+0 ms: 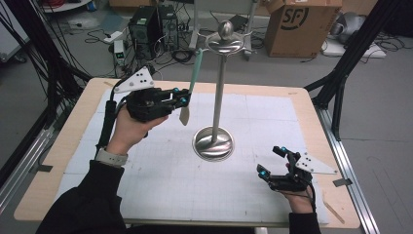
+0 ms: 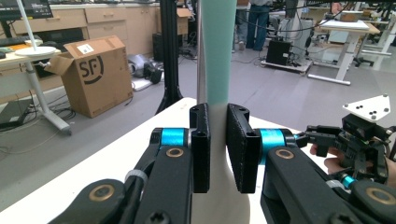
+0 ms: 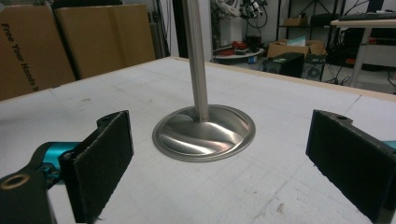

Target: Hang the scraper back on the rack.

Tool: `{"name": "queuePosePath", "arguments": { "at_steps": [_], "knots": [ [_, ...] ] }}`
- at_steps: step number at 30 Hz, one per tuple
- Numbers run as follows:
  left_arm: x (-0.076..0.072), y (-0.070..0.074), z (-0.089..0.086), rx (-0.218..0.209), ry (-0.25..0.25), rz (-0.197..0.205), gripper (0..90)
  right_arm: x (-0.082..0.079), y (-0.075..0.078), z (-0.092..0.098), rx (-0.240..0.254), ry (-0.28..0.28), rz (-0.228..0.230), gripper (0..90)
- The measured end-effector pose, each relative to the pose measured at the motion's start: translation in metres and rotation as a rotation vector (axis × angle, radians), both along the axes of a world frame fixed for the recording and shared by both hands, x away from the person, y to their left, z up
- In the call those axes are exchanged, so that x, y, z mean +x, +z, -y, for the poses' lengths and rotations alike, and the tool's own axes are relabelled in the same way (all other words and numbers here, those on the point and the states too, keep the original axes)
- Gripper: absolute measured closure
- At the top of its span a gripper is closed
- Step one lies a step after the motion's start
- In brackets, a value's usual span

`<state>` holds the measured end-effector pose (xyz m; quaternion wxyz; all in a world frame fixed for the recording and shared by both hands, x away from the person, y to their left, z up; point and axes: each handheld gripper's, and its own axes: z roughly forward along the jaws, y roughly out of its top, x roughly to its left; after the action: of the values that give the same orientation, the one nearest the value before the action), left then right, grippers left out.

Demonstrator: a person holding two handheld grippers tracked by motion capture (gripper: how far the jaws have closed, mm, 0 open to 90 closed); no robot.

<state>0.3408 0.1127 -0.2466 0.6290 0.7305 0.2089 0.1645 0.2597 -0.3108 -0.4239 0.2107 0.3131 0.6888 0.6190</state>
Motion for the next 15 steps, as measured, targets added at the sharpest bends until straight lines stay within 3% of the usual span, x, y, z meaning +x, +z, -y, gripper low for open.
{"name": "queuePosePath", "arguments": {
  "at_steps": [7, 10, 15],
  "knots": [
    [0.0044, -0.0030, 0.0073, -0.017, -0.005, -0.016, 79.7, 0.0001, 0.0000, 0.0001, -0.002, 0.001, 0.001, 6.4],
    [0.0041, -0.0034, 0.0072, -0.018, 0.009, -0.004, 78.7, -0.0001, 0.0001, 0.0000, 0.000, 0.001, 0.002, 6.4],
    [0.0005, -0.0054, -0.0014, -0.045, 0.001, 0.035, 60.8, 0.0001, 0.0000, 0.0005, -0.001, 0.001, 0.002, 6.4]
  ]
}}
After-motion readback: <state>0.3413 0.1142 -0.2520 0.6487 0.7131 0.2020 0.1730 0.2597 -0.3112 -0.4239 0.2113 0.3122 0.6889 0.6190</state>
